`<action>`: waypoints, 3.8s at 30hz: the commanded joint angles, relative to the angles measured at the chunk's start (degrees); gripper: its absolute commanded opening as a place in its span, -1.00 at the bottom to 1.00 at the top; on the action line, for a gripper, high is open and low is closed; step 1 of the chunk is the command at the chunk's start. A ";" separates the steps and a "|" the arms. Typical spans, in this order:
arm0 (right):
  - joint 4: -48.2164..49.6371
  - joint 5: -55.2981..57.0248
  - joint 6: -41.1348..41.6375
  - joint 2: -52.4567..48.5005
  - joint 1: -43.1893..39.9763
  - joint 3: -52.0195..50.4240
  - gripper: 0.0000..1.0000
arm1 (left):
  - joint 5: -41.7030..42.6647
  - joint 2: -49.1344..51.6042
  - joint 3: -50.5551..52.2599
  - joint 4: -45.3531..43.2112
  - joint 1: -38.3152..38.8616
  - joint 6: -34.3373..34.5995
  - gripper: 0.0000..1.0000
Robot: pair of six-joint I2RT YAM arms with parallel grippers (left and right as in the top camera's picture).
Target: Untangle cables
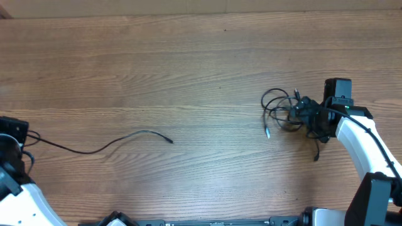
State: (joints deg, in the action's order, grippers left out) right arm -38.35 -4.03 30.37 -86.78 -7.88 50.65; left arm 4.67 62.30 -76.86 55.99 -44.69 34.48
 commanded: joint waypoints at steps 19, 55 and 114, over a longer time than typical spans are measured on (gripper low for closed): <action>-0.35 0.35 -0.02 0.90 -0.44 -0.07 1.00 | 5.25 16.46 -34.01 -2.86 -7.85 2.86 -0.92; -0.35 0.35 0.00 0.90 -0.44 -0.07 1.00 | -4.02 31.95 -0.07 5.46 -3.39 6.86 -0.91; 3.34 -22.64 -1.62 0.90 -0.28 -0.07 1.00 | 3.61 17.18 -13.68 11.08 36.70 -6.49 0.99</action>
State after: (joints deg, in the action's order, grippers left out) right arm -36.25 -14.13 30.17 -86.78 -7.90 50.61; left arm 11.97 79.55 -90.37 66.13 -8.21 29.45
